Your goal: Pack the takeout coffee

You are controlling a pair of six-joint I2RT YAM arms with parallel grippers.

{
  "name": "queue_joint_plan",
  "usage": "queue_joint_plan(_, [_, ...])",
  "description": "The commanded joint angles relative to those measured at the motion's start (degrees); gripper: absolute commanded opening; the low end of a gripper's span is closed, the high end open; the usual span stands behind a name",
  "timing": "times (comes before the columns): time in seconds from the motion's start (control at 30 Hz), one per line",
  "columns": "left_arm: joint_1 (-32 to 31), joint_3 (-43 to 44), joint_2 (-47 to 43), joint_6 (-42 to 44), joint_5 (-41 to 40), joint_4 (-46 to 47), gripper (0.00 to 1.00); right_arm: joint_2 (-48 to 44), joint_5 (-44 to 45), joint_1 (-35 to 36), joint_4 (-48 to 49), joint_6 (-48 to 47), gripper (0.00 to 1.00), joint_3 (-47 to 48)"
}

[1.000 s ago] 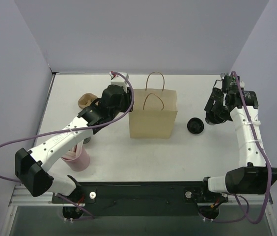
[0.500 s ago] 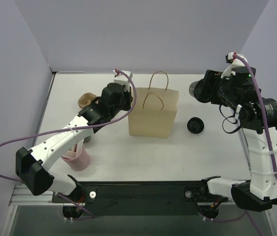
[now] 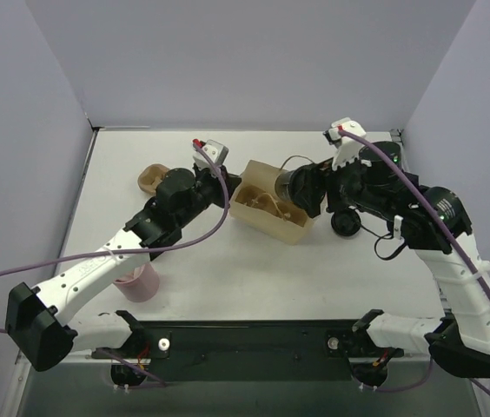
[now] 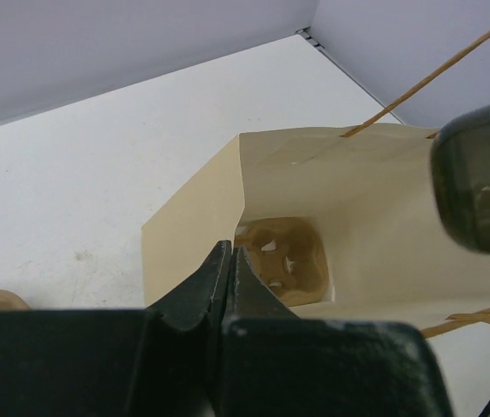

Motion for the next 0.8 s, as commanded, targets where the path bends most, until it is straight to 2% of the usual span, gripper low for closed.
queue_joint_plan(0.0, [0.4, -3.9, -4.5, 1.0, 3.8, 10.6, 0.00, -0.1, 3.3, 4.8, 1.7, -3.5, 0.51, -4.1])
queue_joint_plan(0.23, [0.6, -10.6, -10.6, -0.9, 5.4, 16.3, 0.00, 0.6, 10.3, 10.3, 5.1, -9.1, 0.49, -9.8])
queue_joint_plan(0.33, [0.9, -11.4, -10.8, -0.8, 7.5, 15.7, 0.00, 2.1, 14.0, 12.5, 5.3, -11.6, 0.49, -11.9])
queue_joint_plan(0.77, [0.9, -24.2, -19.2, -4.9, 7.8, 20.4, 0.00, 4.3, 18.4, 17.7, 12.5, -17.8, 0.48, -23.1])
